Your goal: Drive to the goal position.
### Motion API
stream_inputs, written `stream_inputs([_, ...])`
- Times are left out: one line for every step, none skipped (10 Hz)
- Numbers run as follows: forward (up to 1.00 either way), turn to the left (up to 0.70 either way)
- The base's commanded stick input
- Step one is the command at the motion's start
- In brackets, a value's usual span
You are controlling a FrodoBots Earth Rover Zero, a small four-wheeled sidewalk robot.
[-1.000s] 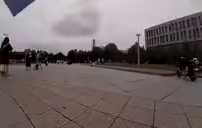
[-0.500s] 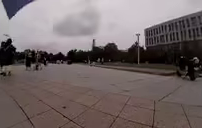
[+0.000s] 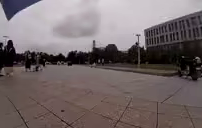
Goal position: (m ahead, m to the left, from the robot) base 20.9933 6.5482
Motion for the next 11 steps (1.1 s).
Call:
stream_inputs([0.60,0.01])
stream_inputs([0.60,0.01])
stream_inputs([0.60,-0.08])
stream_inputs([0.60,-0.12])
stream_inputs([0.60,-0.12])
stream_inputs([0.60,-0.12])
stream_inputs([0.60,-0.12])
stream_inputs([0.60,-0.12])
stream_inputs([0.60,-0.09])
stream_inputs([0.60,-0.06])
stream_inputs([0.60,0.00])
